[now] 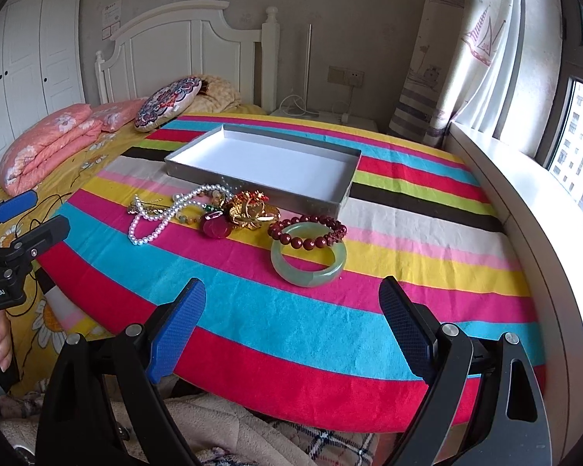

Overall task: Organize jewelry
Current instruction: 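Close the right tool on the dark red bead bracelet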

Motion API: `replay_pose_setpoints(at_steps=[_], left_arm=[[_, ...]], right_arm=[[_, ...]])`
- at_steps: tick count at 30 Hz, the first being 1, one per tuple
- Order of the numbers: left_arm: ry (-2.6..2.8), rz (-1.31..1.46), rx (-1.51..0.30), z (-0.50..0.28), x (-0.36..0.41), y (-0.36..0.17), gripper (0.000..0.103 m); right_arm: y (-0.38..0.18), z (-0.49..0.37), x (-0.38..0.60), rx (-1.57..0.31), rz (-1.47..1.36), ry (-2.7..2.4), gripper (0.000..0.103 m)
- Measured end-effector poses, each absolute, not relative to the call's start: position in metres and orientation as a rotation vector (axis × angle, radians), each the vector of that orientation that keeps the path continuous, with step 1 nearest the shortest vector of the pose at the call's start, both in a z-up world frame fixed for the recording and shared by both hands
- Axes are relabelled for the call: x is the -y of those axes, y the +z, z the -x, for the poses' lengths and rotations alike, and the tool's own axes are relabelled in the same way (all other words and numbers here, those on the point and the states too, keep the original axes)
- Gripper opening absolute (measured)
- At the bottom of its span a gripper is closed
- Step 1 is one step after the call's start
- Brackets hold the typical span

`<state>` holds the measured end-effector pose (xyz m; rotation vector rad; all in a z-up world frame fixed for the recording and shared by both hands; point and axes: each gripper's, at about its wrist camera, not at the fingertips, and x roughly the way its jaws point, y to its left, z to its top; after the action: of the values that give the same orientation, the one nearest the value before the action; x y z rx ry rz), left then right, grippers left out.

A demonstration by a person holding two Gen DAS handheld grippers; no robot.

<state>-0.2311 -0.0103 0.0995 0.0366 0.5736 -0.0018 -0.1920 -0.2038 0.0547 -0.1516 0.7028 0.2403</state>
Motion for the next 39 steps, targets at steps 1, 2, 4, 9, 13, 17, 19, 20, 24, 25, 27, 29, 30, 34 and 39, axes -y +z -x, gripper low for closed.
replay_pose_setpoints(at_steps=[1, 2, 4, 9, 13, 17, 19, 20, 24, 25, 27, 29, 30, 34, 39], left_arm=[[-0.008, -0.028, -0.591, 0.228, 0.008, 0.094, 0.101], [-0.012, -0.020, -0.606, 0.226, 0.005, 0.088, 0.101], [-0.022, -0.003, -0.631, 0.220, 0.001, 0.079, 0.101], [-0.065, 0.028, -0.702, 0.204, 0.000, 0.057, 0.101], [-0.091, 0.000, -0.744, 0.195, 0.009, 0.043, 0.101], [-0.106, -0.055, -0.766, 0.187, 0.021, 0.033, 0.101], [-0.113, -0.088, -0.775, 0.182, 0.029, 0.029, 0.101], [-0.118, -0.104, -0.780, 0.179, 0.032, 0.026, 0.101], [-0.167, -0.144, -0.788, 0.172, 0.046, 0.019, 0.101], [-0.187, -0.150, -0.783, 0.171, 0.050, 0.018, 0.101], [-0.230, -0.164, -0.773, 0.170, 0.057, 0.017, 0.101], [-0.275, -0.184, -0.768, 0.168, 0.067, 0.016, 0.101], [-0.301, -0.191, -0.768, 0.166, 0.072, 0.015, 0.101], [-0.404, -0.201, -0.777, 0.157, 0.092, 0.014, 0.101], [-0.459, -0.188, -0.789, 0.139, 0.111, 0.014, 0.097]], right_arm=[[0.049, 0.187, 0.207, -0.716, 0.145, 0.241, 0.087], [0.043, 0.182, 0.210, -0.731, 0.139, 0.240, 0.087], [0.029, 0.172, 0.216, -0.762, 0.124, 0.238, 0.087], [0.002, 0.146, 0.230, -0.841, 0.034, 0.256, 0.087], [-0.007, 0.129, 0.235, -0.865, -0.026, 0.276, 0.087], [-0.012, 0.112, 0.233, -0.881, -0.035, 0.281, 0.087], [-0.012, 0.103, 0.231, -0.887, -0.037, 0.293, 0.087], [-0.011, 0.098, 0.231, -0.884, -0.040, 0.301, 0.087], [-0.002, 0.078, 0.234, -0.882, -0.107, 0.357, 0.087], [0.001, 0.074, 0.237, -0.882, -0.143, 0.374, 0.087], [0.005, 0.067, 0.241, -0.878, -0.185, 0.393, 0.087], [0.009, 0.059, 0.243, -0.872, -0.189, 0.386, 0.087], [0.010, 0.055, 0.245, -0.875, -0.194, 0.387, 0.087], [0.005, 0.037, 0.247, -0.934, -0.248, 0.414, 0.081], [-0.003, 0.026, 0.243, -0.976, -0.240, 0.440, 0.067]])
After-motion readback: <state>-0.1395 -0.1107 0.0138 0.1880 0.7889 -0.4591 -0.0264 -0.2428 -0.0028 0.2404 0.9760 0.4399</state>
